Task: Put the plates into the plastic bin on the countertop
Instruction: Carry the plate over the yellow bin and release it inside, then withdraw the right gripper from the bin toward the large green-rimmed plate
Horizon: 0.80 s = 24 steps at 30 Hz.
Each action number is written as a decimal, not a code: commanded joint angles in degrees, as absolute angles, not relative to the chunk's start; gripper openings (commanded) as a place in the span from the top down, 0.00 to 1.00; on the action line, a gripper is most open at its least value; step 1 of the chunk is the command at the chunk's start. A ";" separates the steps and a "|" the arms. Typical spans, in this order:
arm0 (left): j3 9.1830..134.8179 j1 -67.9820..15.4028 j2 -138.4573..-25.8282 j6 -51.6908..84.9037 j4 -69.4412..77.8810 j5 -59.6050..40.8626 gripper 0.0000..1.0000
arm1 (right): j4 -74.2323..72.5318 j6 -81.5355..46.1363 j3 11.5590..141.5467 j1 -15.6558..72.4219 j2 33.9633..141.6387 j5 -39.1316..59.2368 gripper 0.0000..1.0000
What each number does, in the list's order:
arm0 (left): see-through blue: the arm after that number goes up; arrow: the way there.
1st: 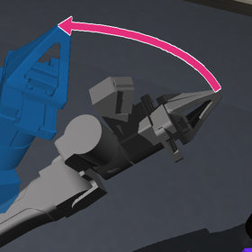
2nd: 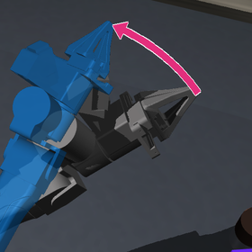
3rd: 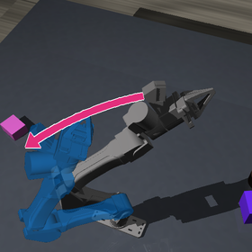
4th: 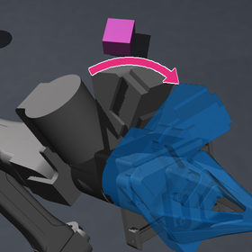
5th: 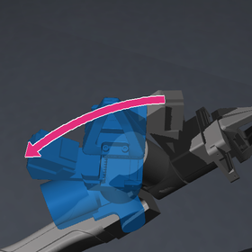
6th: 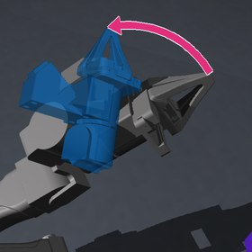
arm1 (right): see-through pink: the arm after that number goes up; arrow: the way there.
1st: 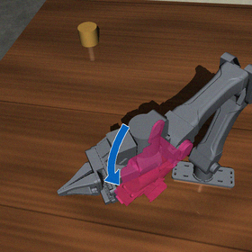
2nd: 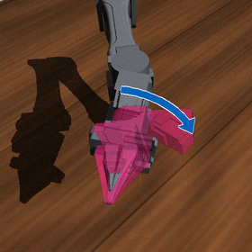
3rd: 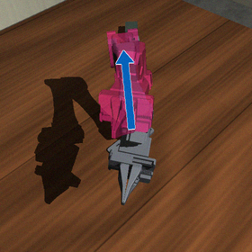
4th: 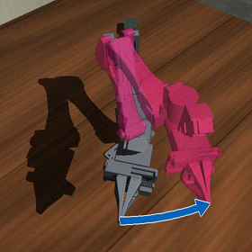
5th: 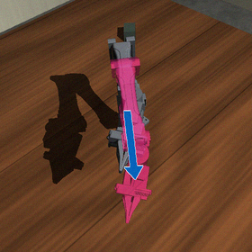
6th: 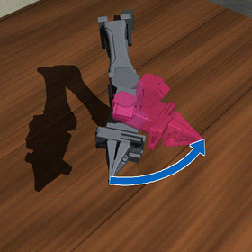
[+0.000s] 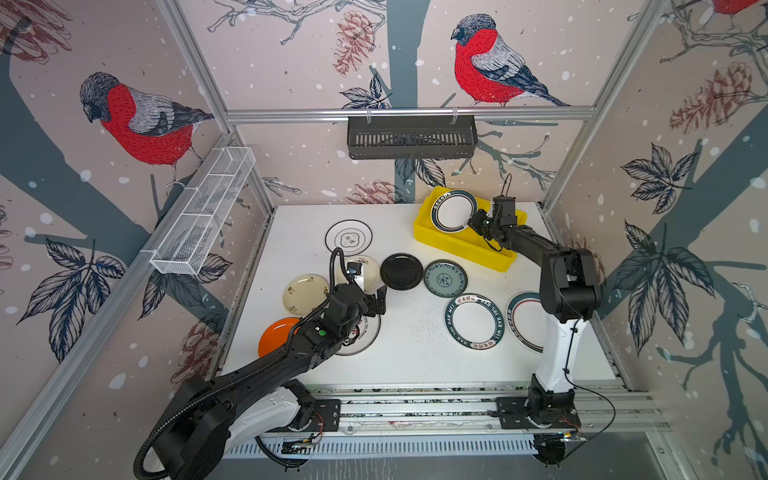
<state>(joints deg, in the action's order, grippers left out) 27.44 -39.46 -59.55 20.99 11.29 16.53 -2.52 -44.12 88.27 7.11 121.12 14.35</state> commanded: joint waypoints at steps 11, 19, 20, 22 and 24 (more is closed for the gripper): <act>27.38 -39.55 -58.72 22.53 10.64 17.45 0.03 | 6.88 -39.55 99.03 8.88 128.02 16.76 0.56; 26.28 -39.55 -57.61 22.00 11.45 18.19 0.03 | 4.14 -36.52 90.92 9.79 115.94 11.41 0.29; 26.28 -39.56 -57.71 21.76 11.66 18.34 0.03 | 4.45 -35.82 89.64 10.00 113.83 10.71 0.28; 26.56 -39.55 -58.19 21.40 11.95 18.54 0.03 | 5.21 -35.21 86.92 10.22 109.84 9.18 0.24; 26.91 -39.55 -58.83 21.00 12.24 18.45 0.03 | 5.45 -34.65 83.29 10.62 105.65 7.50 0.17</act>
<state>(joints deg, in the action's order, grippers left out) 26.46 -39.46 -58.33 22.00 10.96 17.21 5.21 -37.01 86.08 10.44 109.25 11.40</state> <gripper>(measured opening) 0.976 0.804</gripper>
